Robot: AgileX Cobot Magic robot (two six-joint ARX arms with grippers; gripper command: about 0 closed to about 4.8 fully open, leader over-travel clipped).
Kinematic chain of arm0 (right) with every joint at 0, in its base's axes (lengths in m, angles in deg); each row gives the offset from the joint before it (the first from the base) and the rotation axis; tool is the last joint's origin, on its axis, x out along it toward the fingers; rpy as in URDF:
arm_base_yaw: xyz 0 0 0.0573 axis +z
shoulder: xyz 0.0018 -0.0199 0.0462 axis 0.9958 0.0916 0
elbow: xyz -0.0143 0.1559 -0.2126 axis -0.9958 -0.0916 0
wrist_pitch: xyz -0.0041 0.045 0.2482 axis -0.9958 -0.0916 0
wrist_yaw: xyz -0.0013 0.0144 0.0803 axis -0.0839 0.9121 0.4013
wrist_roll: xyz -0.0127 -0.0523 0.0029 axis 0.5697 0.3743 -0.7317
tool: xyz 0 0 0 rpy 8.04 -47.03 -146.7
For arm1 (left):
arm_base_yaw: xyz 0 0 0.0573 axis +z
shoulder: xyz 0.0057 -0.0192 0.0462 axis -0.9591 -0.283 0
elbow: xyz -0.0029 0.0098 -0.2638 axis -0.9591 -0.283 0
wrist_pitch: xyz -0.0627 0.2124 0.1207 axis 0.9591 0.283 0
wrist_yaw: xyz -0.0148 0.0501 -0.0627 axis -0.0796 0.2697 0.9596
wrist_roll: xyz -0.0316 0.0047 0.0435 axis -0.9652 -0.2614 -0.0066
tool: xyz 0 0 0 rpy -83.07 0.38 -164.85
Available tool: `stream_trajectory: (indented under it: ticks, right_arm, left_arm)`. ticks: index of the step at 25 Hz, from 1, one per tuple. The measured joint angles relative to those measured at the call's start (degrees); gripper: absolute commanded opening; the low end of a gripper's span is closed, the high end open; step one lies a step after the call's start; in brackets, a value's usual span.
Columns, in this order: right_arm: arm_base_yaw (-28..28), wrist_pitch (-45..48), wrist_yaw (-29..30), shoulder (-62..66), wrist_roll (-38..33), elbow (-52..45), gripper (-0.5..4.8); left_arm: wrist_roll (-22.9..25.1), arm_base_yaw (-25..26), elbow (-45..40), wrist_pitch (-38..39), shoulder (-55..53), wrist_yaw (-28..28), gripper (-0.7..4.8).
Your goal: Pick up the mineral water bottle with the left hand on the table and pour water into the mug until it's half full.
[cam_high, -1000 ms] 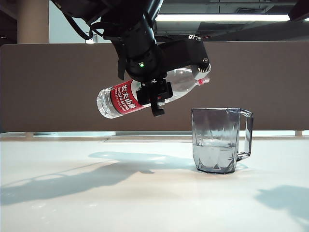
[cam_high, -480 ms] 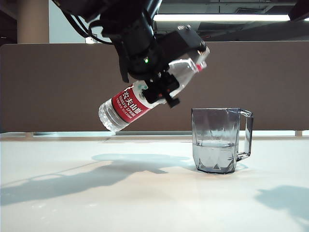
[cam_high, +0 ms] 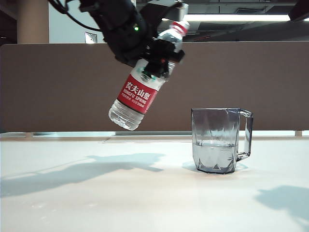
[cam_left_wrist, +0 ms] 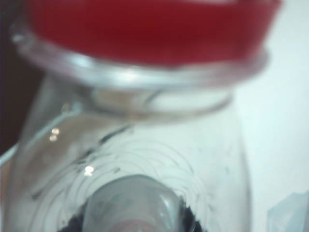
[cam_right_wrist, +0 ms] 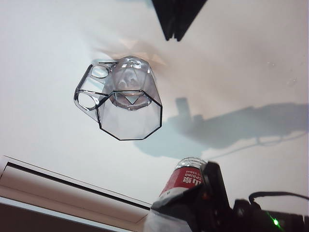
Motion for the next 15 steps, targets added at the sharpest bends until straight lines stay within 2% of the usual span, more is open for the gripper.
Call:
stream_trajectory:
  ticks: [5, 9, 13, 15]
  right_arm:
    - [0.0, -0.2, 0.0, 0.0, 0.0, 0.0, -0.01]
    - [0.02, -1.07, 0.02, 0.0, 0.0, 0.0, -0.02]
    - [0.02, -1.05, 0.0, 0.0, 0.0, 0.0, -0.01]
    - [0.02, -1.05, 0.02, 0.0, 0.0, 0.0, -0.01]
  left_arm:
    - [-7.26, 3.78, -2.69, -0.17, 1.99, 5.05, 1.74]
    - [-14.84, 8.57, -12.48, -6.51, 6.58, 11.8, 1.74]
    - [-16.09, 9.66, -20.46, -14.43, 10.95, 14.36, 1.75]
    - [-16.13, 9.68, -22.18, -15.69, 11.93, 14.38, 1.75]
